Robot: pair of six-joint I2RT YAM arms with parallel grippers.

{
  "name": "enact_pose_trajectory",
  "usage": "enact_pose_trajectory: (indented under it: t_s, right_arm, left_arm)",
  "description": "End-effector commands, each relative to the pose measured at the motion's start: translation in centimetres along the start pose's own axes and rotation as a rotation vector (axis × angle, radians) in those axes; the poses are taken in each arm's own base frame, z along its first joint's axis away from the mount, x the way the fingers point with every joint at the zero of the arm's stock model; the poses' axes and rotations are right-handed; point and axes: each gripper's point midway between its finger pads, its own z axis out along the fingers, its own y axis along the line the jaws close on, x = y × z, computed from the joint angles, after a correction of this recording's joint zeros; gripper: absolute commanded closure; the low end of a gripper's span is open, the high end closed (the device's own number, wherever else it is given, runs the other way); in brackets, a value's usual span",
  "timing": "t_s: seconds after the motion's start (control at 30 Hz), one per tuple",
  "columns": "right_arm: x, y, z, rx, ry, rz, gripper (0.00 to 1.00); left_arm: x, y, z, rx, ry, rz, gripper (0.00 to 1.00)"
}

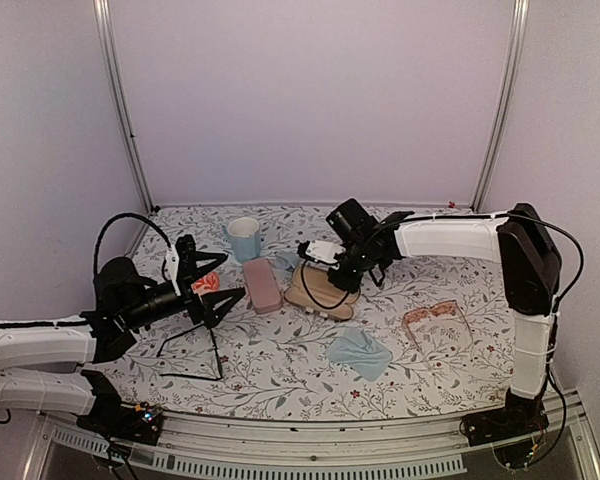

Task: Organize the sunglasses
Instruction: Place the sunglasses case at the center of the board.

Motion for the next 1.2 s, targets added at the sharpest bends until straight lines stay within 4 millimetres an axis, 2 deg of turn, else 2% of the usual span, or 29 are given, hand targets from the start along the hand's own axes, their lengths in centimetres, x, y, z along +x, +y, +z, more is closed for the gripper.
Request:
enact_pose_trajectory:
  t_s: [0.0,0.2,0.27,0.37,0.4,0.53,0.73,0.97,1.17]
  right_arm:
    - [1.0,-0.8,1.6,0.031,0.089,-0.079,0.9]
    - [2.0,-0.7,3.5,0.07,0.168,-0.133,0.9]
    - [1.8,-0.5,3.6,0.072,0.168,-0.144,0.87]
    - [1.2,-0.4,3.3,0.068,0.147,-0.145,0.82]
    - [1.0,-0.2,3.2,0.065,0.139,-0.144,0.76]
    - [0.0,-0.1,2.4,0.058,0.104,-0.139,0.65]
    - [-0.8,-0.2,1.7,0.058,0.07,-0.125,0.54]
    - [-1.7,-0.8,-0.3,0.089,0.008,-0.071,0.42]
    - [-2.2,-1.6,-3.7,0.107,-0.083,0.055,0.39]
  left_arm:
    - [0.5,1.0,-0.3,-0.054,0.016,0.013,0.04]
    - [0.6,1.2,-0.4,-0.067,0.02,0.016,0.03]
    - [0.7,1.3,-0.4,-0.07,0.022,0.016,0.03]
    - [0.7,1.4,-0.4,-0.075,0.023,0.019,0.03]
    - [0.7,1.5,-0.4,-0.078,0.024,0.018,0.03]
    - [0.7,1.5,-0.3,-0.078,0.026,0.021,0.03]
    - [0.8,1.5,-0.1,-0.075,0.029,0.02,0.03]
    - [1.1,1.5,0.1,-0.072,0.037,0.015,0.03]
    - [1.2,1.7,0.2,-0.079,0.035,-0.007,0.03]
